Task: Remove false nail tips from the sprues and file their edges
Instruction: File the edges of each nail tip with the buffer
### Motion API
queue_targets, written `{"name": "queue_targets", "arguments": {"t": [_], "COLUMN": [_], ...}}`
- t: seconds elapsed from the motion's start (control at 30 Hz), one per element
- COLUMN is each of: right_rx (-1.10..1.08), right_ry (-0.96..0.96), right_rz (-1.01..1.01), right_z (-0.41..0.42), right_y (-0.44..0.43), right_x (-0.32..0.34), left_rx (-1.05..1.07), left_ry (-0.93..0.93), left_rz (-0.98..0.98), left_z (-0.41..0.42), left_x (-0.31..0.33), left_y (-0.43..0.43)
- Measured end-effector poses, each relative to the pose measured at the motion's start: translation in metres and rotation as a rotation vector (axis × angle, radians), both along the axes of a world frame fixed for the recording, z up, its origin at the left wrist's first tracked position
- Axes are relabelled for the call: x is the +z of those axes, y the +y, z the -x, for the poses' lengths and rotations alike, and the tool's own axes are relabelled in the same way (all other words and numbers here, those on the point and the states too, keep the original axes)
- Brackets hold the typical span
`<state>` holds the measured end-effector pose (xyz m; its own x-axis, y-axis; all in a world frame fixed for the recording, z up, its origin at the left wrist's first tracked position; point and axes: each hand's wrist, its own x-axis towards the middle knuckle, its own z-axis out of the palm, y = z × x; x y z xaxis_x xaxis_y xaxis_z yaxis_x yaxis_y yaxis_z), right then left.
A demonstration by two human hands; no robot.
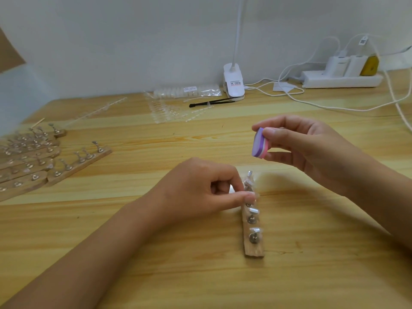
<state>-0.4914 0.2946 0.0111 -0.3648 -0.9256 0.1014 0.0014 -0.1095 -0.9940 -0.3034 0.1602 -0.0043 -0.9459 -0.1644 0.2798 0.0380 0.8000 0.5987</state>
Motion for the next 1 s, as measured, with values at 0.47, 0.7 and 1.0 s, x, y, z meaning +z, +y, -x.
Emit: {"name": "queue_targets", "arguments": {"t": [0.47,0.7,1.0], "right_rx": [-0.012,-0.013,0.006], "right_ry": [-0.004,0.001,-0.05], "right_rz": [0.005,-0.003,-0.027], "right_z": [0.001,0.001,0.002], "right_y": [0.0,0.0,-0.001], "right_x": [0.0,0.001,-0.001], "left_rx": [-0.188,-0.212,-0.118], "left_ry": [0.054,0.056,0.28], "left_rz": [0.375,0.375,0.006], "left_z": [-0.01,-0.007,-0.006], "left_x": [0.013,0.007,0.006], "left_y": [0.015,0.016,0.014]}}
